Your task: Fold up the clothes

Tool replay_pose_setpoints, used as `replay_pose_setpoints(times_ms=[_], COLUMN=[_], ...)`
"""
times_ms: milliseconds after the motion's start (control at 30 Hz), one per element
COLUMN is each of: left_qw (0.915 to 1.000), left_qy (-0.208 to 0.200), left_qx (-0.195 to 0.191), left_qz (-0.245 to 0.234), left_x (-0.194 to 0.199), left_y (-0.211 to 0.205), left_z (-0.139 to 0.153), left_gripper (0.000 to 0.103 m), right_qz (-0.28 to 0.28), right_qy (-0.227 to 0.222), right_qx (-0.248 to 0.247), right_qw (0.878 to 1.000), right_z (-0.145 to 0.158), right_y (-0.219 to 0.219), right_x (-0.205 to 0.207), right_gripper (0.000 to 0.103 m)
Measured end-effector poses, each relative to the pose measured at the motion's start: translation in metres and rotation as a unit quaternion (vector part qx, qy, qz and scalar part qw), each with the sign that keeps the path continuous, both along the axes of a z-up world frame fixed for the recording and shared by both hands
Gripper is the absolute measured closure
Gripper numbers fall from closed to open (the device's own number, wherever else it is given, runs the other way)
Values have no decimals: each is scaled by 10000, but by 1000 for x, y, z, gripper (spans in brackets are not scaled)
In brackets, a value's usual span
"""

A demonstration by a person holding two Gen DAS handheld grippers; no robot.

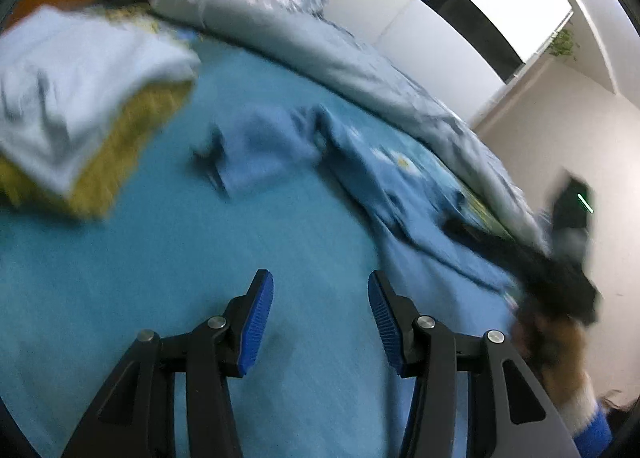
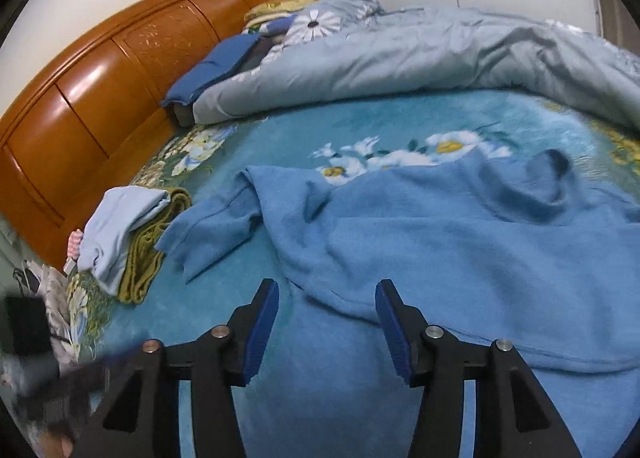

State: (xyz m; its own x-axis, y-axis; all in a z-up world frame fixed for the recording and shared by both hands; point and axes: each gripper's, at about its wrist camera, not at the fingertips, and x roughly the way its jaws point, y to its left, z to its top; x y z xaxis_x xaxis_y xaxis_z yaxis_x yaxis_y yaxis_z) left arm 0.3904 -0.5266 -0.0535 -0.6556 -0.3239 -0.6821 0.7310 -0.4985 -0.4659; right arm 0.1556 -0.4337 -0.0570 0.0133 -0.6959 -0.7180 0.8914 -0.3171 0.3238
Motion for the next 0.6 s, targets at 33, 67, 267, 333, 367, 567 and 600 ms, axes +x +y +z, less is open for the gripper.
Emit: replay_pose_setpoints(times_ms=[33, 67, 267, 333, 367, 567, 600], left_qw=[9998, 9993, 9967, 9955, 9958, 9925, 9922], left_qy=[-128, -234, 259, 497, 437, 672, 721], left_qx=[-70, -84, 533, 582, 556, 761, 684], left_qz=[135, 265, 548, 566, 574, 686, 754], left_x=[-2, -3, -5, -6, -9, -15, -14], left_y=[-11, -23, -75, -82, -85, -103, -103], left_z=[-1, -4, -20, -19, -19, -26, -23], left_gripper=[51, 51, 51, 51, 51, 52, 54], right_qz=[-65, -145, -495, -503, -494, -323, -280], right_qy=[14, 31, -143, -191, -193, -173, -131], right_qx=[16, 40, 62, 61, 67, 123, 143], right_qw=[10000, 9999, 9987, 9985, 9986, 9993, 9994], right_z=[1, 2, 0, -2, -2, -5, -5], right_y=[8, 17, 59, 66, 67, 72, 72], right_x=[-3, -6, -28, -31, -31, -25, -22], right_gripper=[47, 47, 47, 47, 47, 47, 47])
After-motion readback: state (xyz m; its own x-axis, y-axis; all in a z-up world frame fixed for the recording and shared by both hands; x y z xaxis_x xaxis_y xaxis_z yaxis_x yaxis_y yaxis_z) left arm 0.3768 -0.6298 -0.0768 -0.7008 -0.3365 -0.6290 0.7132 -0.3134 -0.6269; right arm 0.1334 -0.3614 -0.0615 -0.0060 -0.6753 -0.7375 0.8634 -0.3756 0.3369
